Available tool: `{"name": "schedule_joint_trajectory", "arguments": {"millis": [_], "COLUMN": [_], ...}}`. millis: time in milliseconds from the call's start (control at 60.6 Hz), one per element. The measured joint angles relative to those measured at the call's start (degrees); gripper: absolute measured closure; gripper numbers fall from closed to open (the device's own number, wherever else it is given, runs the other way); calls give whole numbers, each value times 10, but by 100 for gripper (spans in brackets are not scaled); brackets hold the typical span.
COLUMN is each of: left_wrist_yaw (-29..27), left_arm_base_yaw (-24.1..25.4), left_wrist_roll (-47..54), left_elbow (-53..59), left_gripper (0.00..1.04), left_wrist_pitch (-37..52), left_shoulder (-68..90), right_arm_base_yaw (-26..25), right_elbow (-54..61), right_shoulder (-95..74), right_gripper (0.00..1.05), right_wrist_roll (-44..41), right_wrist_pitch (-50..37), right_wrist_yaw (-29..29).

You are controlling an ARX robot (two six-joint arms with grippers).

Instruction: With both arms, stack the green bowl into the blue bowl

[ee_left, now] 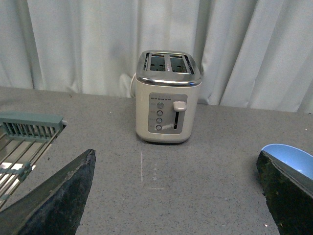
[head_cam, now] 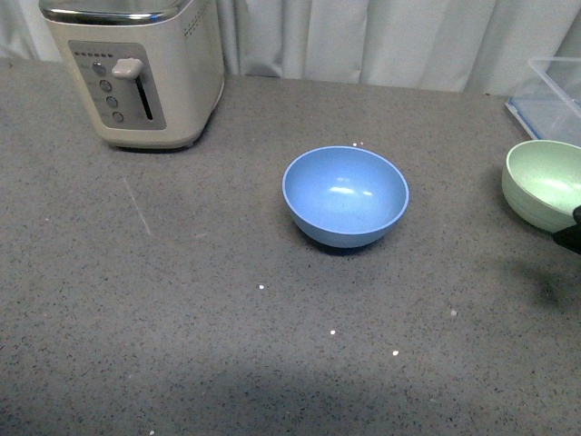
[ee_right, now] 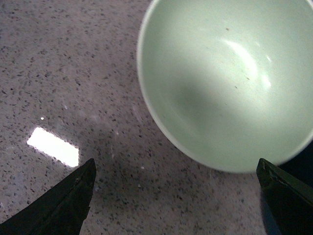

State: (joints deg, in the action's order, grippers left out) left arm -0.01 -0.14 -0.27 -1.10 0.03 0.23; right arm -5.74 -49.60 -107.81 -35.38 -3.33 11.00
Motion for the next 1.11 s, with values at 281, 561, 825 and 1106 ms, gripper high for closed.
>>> {"name": "schedule_joint_trajectory", "arguments": {"millis": [281, 561, 825, 1106], "left_wrist_yaw": [0, 0, 0, 0], "left_arm_base_yaw": [0, 0, 0, 0], "left_wrist_roll": [0, 0, 0, 0], "left_elbow": [0, 0, 0, 0], "left_gripper": [6, 6, 6, 6], "left_wrist_pitch": [0, 0, 0, 0], "left_shoulder": [0, 0, 0, 0], "right_arm_base_yaw": [11, 26, 40, 41], "right_elbow": [-59, -80, -106, -118], "right_shoulder": [-53, -106, -124, -127], "right_gripper": [9, 9, 9, 49], "right_wrist_roll": [-32, -57, -58, -64], "right_wrist_pitch": [20, 20, 21, 23], "right_wrist_yaw": [1, -6, -10, -13]}}
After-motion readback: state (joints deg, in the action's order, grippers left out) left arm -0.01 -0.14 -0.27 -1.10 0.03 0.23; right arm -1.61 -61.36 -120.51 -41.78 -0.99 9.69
